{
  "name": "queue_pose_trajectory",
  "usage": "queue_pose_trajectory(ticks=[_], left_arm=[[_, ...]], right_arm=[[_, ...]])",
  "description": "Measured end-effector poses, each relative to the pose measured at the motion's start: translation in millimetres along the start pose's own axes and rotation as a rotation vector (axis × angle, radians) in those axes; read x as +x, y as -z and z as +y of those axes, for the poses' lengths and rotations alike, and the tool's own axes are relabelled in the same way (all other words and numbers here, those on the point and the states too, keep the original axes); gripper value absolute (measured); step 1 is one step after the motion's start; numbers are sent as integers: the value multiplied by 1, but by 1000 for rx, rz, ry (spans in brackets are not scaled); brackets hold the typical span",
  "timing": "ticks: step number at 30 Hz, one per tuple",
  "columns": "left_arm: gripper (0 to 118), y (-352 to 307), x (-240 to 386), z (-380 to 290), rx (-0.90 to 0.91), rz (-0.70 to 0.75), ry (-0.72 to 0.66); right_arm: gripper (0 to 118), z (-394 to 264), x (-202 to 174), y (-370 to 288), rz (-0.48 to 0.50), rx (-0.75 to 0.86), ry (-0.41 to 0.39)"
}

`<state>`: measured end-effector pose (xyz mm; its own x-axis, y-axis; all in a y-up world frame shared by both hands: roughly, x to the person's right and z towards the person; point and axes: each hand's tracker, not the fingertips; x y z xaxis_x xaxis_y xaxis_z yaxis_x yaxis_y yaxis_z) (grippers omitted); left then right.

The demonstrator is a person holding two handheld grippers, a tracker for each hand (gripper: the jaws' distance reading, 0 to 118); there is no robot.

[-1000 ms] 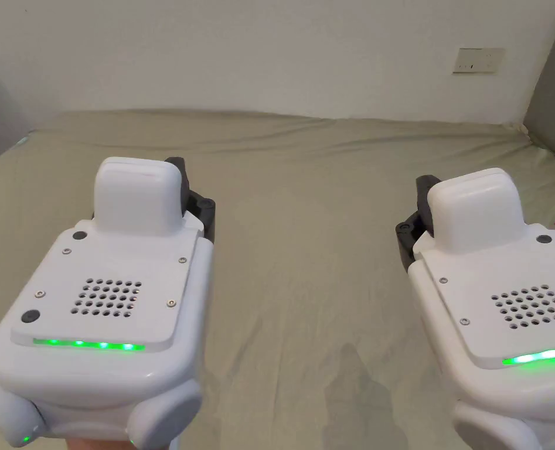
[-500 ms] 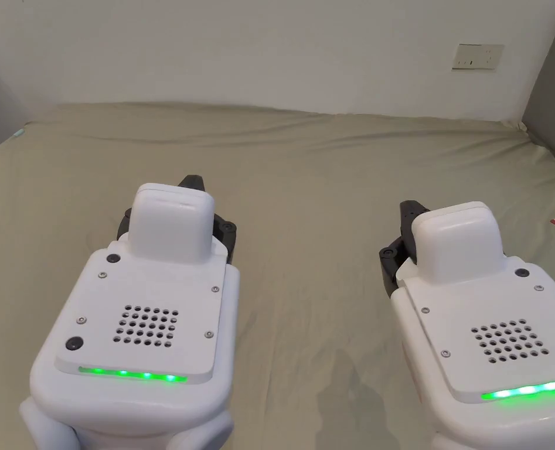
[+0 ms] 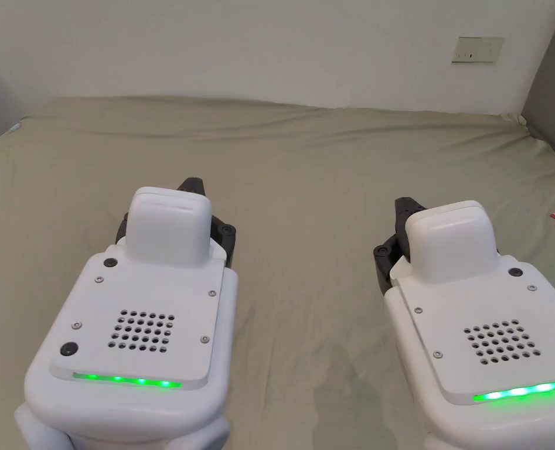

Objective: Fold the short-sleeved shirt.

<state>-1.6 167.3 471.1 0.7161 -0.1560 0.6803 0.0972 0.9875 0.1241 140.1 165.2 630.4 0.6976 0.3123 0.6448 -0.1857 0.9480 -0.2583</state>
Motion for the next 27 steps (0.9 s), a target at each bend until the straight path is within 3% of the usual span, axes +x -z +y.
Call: queue_pose_trajectory(ticks=[17,18,20,21,22,23,25,26,27], left_arm=[[0,7,2,-8,-37,-19,0],[0,8,2,-9,-37,-12,4],[0,9,2,-9,-31,7,17],[9,9,2,-8,-30,16,21],[27,10,1,-8,-30,16,21],[48,11,0,-7,-33,15,20],[104,15,-1,-8,-64,-9,11],[118,17,-2,-9,-69,-11,9],[117,14,-3,-10,-74,6,8]], right_arm=[[4,-6,1,7,-25,8,16],[14,-7,2,7,-29,10,20],[74,-8,5,8,-39,10,29],[99,-8,7,11,-29,7,33],[110,-9,8,10,-31,20,38],[111,-9,9,9,-41,43,38],[111,-8,11,9,-38,49,24],[111,-7,11,10,-36,46,16],[111,-6,11,11,-34,42,6]])
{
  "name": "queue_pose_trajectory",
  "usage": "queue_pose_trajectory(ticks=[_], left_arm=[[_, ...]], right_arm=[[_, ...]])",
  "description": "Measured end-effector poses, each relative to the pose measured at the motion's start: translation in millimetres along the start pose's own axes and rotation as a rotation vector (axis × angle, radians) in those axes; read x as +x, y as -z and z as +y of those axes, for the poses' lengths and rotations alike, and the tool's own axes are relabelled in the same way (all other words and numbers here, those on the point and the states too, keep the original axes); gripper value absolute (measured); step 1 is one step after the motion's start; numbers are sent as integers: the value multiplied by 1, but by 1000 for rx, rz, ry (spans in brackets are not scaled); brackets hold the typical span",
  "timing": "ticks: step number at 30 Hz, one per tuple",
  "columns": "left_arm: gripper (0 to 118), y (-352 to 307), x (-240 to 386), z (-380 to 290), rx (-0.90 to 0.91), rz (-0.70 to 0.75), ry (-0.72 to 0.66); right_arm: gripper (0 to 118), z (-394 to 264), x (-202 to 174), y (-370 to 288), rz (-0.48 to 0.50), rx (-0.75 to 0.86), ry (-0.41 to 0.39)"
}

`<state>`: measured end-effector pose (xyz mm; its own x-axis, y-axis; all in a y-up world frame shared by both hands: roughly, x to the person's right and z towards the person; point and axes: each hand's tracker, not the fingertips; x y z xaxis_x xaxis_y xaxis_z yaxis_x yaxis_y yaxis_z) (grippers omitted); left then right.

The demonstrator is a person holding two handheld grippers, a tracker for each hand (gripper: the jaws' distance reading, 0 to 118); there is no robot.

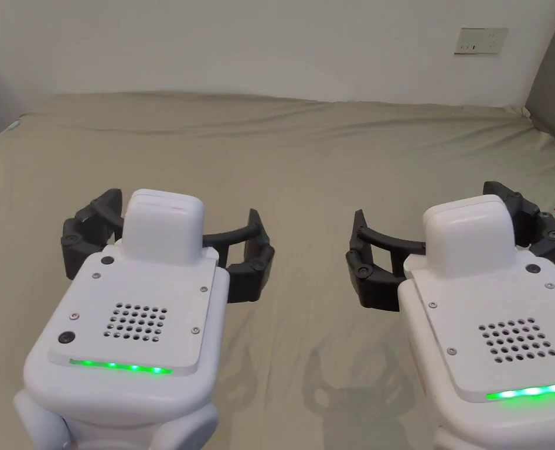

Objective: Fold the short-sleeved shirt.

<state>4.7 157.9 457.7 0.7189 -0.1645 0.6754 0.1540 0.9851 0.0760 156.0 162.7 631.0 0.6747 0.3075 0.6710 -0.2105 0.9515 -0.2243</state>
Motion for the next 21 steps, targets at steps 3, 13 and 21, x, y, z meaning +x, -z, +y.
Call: queue_pose_trajectory(ticks=[3,13,21], left_arm=[[118,-1,0,2,23,8,20],[118,-10,-2,12,45,3,19],[118,-14,0,15,62,2,11]], right_arm=[[111,3,0,4,29,-53,8],[111,31,4,8,9,-296,244],[111,39,8,0,-5,-288,266]])
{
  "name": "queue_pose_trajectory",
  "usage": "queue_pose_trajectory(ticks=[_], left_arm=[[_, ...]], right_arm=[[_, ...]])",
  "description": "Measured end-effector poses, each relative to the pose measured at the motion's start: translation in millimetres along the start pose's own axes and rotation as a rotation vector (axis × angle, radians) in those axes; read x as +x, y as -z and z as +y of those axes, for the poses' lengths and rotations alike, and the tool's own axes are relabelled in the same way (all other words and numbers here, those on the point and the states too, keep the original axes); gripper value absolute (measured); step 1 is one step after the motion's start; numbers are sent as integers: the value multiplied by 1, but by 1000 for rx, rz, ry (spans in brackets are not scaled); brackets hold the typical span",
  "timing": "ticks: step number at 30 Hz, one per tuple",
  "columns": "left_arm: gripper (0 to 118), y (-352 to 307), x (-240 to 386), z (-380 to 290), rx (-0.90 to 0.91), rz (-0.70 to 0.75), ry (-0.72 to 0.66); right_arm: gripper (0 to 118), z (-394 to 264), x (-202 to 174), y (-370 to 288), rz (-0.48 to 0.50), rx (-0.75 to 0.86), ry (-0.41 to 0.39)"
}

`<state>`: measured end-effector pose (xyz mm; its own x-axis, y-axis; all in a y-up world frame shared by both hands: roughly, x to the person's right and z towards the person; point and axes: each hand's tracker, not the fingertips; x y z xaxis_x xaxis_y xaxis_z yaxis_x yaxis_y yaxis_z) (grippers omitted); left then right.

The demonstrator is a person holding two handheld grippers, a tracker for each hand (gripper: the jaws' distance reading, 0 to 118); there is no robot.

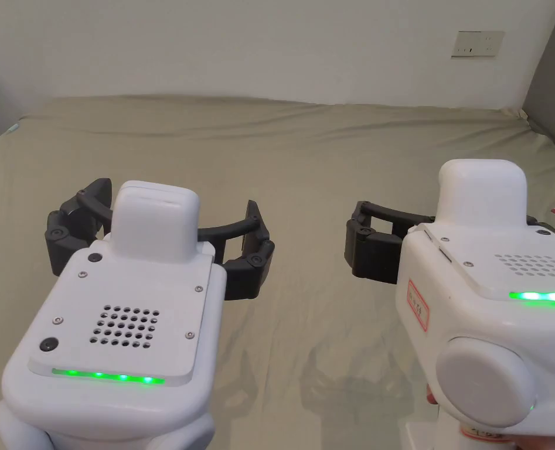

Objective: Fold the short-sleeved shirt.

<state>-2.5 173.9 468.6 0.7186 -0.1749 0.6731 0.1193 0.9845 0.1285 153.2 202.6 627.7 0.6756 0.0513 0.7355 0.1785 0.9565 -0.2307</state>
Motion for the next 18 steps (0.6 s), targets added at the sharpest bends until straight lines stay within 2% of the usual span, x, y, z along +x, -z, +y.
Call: queue_pose_trajectory(ticks=[4,7,10,12,18], left_arm=[[118,-1,2,-1,-2,-1,-1],[118,0,2,-3,-7,-2,-1],[118,0,2,-4,-9,-2,0],[118,1,3,-4,-10,1,2],[118,5,3,-7,-21,3,-12]], right_arm=[[111,-2,-6,1,-35,-8,-38],[111,-8,-6,7,-5,0,-55],[111,-14,-12,11,-23,-21,-66],[111,-15,-13,11,-40,-27,-44],[111,-17,-3,20,2,-33,-45]])
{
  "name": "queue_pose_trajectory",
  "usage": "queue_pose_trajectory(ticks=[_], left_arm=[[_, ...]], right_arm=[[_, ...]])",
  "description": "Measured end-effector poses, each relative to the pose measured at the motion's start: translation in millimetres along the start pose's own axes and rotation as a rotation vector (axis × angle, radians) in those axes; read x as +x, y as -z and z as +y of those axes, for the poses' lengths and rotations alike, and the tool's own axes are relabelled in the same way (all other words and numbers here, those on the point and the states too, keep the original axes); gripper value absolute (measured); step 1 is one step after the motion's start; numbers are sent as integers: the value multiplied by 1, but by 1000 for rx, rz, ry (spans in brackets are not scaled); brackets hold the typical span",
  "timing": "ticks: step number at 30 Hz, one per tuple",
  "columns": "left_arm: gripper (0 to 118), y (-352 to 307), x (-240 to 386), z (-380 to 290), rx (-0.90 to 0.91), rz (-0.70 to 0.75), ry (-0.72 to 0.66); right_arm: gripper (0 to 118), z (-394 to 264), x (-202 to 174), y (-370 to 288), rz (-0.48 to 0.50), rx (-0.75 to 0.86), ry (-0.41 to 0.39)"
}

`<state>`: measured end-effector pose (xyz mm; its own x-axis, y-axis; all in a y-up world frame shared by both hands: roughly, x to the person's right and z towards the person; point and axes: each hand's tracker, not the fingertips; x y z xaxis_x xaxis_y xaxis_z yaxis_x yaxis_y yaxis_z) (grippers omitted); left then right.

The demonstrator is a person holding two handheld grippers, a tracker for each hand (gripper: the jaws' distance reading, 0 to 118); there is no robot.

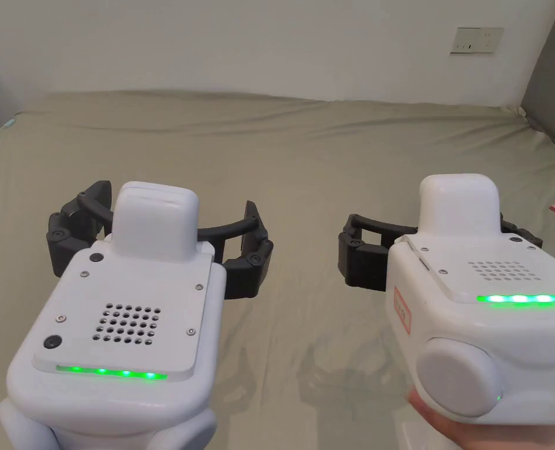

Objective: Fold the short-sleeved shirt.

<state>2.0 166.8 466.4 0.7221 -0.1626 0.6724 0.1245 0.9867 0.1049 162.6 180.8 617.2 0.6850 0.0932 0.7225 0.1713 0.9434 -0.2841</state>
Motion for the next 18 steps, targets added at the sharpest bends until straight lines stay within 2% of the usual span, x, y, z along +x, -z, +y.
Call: queue_pose_trajectory(ticks=[2,4,6,18], left_arm=[[118,1,2,-2,-2,1,1],[118,2,2,-4,0,8,3],[118,3,3,-6,-4,13,1],[118,4,4,-6,7,17,-16]], right_arm=[[111,-5,5,-1,-22,86,-21],[111,-12,8,-3,12,174,-93],[111,-16,6,-4,-10,186,-132],[111,-21,3,-5,-8,230,-137]])
